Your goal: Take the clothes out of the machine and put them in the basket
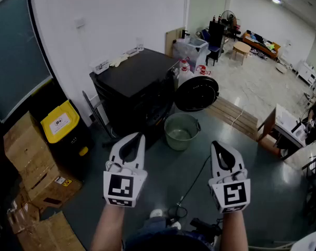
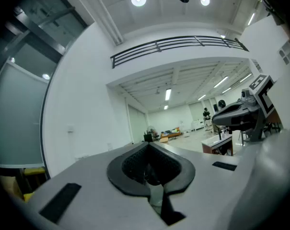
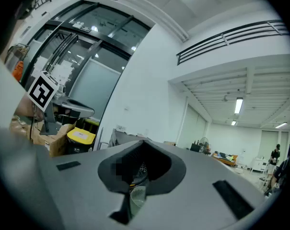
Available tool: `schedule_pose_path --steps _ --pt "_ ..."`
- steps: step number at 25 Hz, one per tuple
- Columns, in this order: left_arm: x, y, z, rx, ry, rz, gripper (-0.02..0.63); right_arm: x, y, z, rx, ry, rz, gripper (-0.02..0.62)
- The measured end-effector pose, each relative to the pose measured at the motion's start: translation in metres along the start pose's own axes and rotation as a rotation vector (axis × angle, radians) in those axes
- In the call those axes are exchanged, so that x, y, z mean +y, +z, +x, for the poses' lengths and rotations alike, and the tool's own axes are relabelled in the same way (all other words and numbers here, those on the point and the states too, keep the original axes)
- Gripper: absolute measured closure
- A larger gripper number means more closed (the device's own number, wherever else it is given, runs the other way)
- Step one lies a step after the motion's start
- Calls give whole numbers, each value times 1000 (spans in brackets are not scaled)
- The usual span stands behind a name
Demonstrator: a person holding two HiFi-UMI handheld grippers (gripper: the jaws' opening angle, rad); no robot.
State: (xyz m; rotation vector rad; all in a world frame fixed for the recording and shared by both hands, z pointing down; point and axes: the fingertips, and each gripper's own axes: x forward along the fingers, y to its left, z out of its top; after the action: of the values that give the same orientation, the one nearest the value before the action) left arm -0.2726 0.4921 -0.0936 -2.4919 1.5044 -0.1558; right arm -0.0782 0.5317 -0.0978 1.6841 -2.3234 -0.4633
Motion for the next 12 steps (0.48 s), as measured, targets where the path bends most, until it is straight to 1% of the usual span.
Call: schedule_pose_path --steps 6,9,12 --pt "-6 1 -5 -3 -7 -1 604 10 1 -3 5 28 7 598" --pt "-7 -1 -7 -5 -6 -6 604 17 -1 -5 20 36 28 598" --pt "-12 -7 -11 1 -28 -13 604 26 -2 -6 -4 76 50 598"
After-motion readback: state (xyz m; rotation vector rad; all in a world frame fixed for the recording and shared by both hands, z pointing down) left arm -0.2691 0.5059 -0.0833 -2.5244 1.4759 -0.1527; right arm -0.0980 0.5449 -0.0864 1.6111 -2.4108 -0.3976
